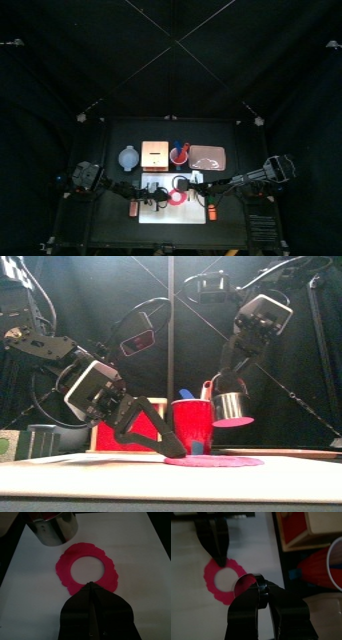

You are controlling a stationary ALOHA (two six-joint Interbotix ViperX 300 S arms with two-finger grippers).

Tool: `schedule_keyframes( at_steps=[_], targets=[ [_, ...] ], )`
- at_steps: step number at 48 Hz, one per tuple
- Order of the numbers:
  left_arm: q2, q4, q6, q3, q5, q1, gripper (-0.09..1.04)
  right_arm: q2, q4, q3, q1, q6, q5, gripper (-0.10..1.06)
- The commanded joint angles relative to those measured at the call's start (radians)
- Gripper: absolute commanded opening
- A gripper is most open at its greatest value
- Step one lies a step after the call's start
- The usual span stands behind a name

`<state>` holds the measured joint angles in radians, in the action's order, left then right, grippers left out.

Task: Get the cutter from the drawer then cut the dough then place the extra dough in the bowl
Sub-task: Place the extra dough in the bowl

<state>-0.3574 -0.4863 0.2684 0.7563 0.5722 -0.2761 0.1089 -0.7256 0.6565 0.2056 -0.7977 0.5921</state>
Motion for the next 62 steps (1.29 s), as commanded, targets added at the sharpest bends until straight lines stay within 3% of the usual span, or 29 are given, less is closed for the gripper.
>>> schedule_keyframes(
  at_steps=[1,18,34,45,56,62],
  targets=[
    [0.038,-0.011,0.002,0.044,-0.021,0.0,0.43,0.043,0.015,0.038,0.003,-0.008,0.002,0.46],
    [0.201,-0.029,0.003,0.141,-0.037,0.002,0.43,0.018,0.087,0.121,-0.005,-0.002,-0.115,0.48],
    [0.288,-0.017,0.003,0.127,-0.075,0.006,0.47,0.018,0.133,0.104,0.002,-0.002,-0.123,0.78],
    [0.308,-0.008,0.023,0.129,-0.094,0.02,0.51,0.014,0.13,0.087,0.0,-0.002,-0.123,0.81],
    [0.307,-0.04,0.086,0.117,-0.118,0.066,0.67,0.008,0.129,0.075,-0.003,-0.003,-0.124,0.81],
    [0.264,-0.063,0.129,0.074,-0.225,0.101,0.81,0.006,0.132,0.077,-0.005,-0.003,-0.127,0.81]
  ],
)
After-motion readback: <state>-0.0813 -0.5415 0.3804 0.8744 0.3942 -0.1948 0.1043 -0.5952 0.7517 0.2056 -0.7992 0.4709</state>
